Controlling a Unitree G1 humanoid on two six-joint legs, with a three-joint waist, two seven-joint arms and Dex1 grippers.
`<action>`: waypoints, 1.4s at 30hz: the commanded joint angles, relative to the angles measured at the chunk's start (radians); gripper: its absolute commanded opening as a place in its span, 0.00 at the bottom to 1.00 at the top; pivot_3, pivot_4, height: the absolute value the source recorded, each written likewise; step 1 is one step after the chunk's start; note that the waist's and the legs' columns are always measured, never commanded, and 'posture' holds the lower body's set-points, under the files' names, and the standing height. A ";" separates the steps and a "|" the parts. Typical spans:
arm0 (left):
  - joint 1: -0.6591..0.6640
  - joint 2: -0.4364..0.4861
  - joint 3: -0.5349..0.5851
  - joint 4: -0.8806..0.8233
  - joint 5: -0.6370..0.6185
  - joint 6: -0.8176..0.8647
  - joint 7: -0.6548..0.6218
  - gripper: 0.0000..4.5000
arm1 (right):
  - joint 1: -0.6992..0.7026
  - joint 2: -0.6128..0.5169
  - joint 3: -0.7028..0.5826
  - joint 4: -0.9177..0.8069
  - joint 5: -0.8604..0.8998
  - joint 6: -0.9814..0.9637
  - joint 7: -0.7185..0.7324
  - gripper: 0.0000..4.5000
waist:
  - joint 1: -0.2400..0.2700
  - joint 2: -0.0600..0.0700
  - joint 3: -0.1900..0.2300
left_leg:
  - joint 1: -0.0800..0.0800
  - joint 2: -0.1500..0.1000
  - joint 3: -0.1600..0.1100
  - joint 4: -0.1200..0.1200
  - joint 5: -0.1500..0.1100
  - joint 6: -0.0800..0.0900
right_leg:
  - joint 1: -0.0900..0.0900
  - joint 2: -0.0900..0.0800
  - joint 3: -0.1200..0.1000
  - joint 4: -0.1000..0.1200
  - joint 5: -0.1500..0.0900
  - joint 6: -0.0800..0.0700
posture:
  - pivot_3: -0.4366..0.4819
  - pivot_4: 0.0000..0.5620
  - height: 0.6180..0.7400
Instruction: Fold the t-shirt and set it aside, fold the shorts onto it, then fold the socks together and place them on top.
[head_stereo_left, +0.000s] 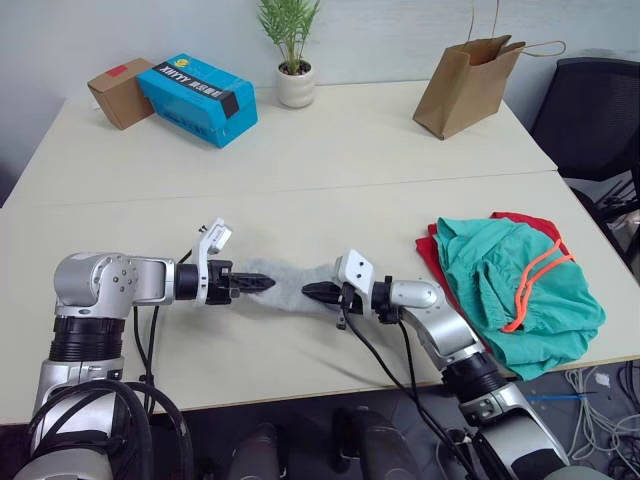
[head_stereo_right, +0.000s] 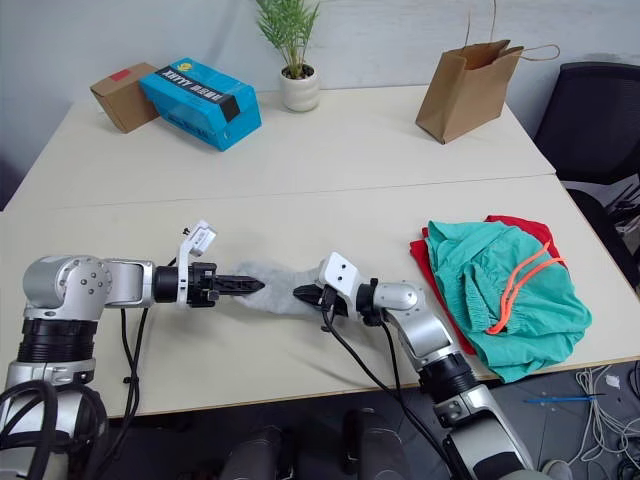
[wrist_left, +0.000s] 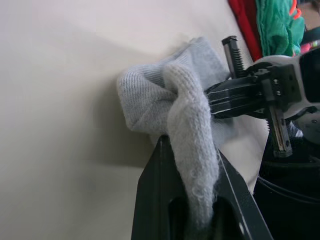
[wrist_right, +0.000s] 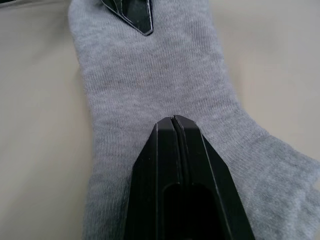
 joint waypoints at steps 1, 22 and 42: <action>-0.034 0.013 -0.023 -0.062 -0.019 -0.010 -0.036 0.01 | 0.027 0.004 0.026 0.001 -0.007 0.017 0.006 0.00 | 0.000 0.000 0.000 | 0.000 0.000 0.000 0.000 0.000 0.000 | 0.000 0.000 0.000 0.000 0.000 0.000 | 0.48 0.27 1.00; -0.051 -0.077 -0.206 -0.110 0.025 -0.238 -0.188 0.46 | 0.054 0.000 0.027 -0.057 -0.010 0.053 -0.015 0.00 | 0.000 0.000 0.000 | 0.000 0.000 0.000 0.000 0.001 -0.002 | -0.001 0.001 0.001 0.002 -0.001 -0.002 | 0.48 0.27 1.00; -0.007 -0.119 -0.267 -0.046 0.165 -0.553 -0.312 1.00 | 0.195 -0.278 -0.215 -0.424 0.173 0.271 0.006 0.00 | 0.004 -0.001 0.000 | -0.001 0.000 0.000 0.000 0.002 -0.001 | -0.001 0.001 0.000 0.001 -0.002 -0.002 | 0.48 0.27 1.00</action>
